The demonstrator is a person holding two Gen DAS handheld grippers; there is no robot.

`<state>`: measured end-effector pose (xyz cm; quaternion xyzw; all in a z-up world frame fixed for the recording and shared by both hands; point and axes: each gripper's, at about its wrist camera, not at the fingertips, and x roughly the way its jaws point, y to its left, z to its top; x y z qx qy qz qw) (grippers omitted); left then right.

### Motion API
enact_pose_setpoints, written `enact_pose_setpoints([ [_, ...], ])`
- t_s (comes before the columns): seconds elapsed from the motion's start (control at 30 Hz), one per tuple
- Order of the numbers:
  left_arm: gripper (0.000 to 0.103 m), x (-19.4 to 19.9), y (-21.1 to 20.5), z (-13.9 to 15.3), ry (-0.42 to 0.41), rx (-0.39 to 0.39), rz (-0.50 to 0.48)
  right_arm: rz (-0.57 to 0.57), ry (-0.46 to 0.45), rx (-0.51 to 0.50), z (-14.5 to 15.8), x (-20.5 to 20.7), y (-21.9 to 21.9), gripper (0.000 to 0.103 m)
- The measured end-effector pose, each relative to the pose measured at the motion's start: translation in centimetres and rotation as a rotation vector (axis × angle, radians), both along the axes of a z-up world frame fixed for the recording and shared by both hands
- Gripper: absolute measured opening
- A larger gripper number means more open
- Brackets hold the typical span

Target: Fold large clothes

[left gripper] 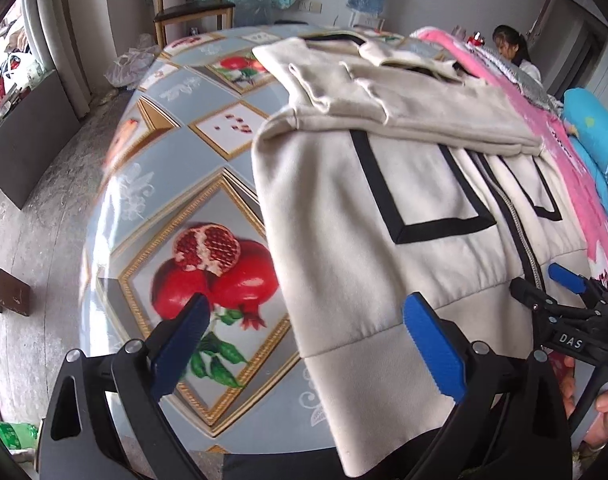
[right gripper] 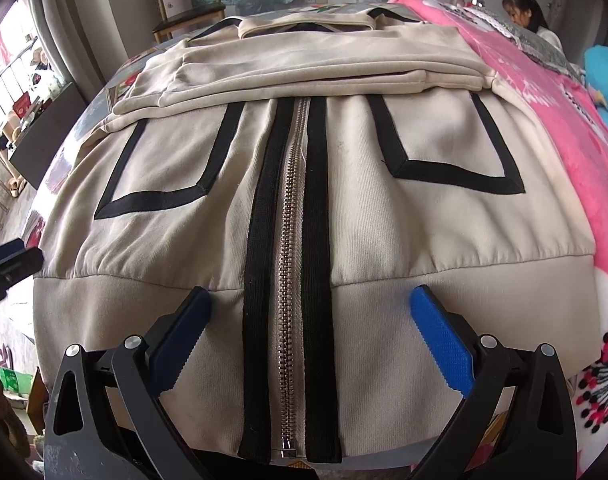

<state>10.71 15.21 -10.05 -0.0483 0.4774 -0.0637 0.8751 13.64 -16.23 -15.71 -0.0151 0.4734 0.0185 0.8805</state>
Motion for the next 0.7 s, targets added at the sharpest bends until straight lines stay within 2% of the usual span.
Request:
enact_pose_setpoints([
  [0.2, 0.095, -2.6, 2.2, 1.4, -0.038, 0.032, 0.018, 0.032, -0.004, 0.0, 0.1, -0.1, -0.2, 0.097],
  [0.43, 0.095, -6.2, 3.0, 1.8, -0.051, -0.009, 0.0, 0.067, -0.004, -0.004, 0.1, 0.0, -0.3, 0.097],
  [0.63, 0.084, -7.0, 0.5, 0.7, -0.003, -0.085, -0.098, 0.078, 0.011, -0.005, 0.1, 0.1, -0.2, 0.097],
  [0.7, 0.076, -7.1, -0.4, 0.3, 0.021, -0.09, -0.127, 0.076, 0.01, -0.007, 0.1, 0.1, -0.2, 0.097],
])
